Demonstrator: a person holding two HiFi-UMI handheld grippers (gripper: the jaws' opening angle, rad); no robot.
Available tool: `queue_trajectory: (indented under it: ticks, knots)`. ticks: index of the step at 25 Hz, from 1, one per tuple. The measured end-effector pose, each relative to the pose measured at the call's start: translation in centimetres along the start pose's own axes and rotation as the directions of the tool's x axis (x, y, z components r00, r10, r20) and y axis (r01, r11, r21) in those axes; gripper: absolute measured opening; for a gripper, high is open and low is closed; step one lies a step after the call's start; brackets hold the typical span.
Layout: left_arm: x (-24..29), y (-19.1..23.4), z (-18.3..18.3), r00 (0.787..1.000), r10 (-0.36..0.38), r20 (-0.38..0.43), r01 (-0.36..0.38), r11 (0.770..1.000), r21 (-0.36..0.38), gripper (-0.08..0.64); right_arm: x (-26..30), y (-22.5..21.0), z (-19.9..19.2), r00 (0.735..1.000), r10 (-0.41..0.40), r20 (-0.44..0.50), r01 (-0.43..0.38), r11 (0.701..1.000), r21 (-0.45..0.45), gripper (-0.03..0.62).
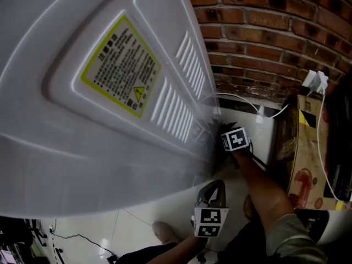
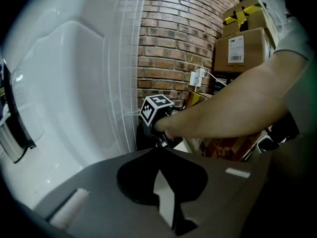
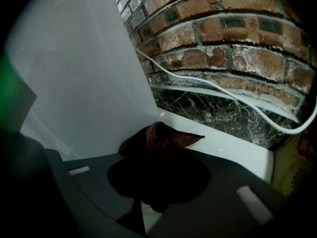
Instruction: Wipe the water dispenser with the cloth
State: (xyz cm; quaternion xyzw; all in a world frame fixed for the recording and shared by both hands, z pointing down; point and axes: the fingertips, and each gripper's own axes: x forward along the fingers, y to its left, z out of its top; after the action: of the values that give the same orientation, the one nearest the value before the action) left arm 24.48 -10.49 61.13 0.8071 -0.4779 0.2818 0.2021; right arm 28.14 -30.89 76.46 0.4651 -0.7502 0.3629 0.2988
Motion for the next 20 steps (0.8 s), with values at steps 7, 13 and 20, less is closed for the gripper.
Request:
queue_trajectory:
  ticks: [7,13,20]
  knots:
    - [-2.0,-0.3,2.1,0.999,-0.001,0.054,0.000,1.000,0.006,0.000,-4.2,0.8,0.9,0.998,-0.006,0.068,0.004,1.000,0.020,0.089]
    - [-6.7,-0.8,5.6,0.988,-0.005,0.156,-0.003,0.999,0.047,0.000,-12.3,3.2,-0.1,0.990,0.002,0.138,0.000,1.000,-0.015,0.089]
    - [-8.6,-0.9,4.4,0.982,0.050,0.179,-0.054,0.998,0.018,0.000,-17.7,5.6,-8.2,0.998,-0.010,0.065,0.020,0.989,-0.147,0.089]
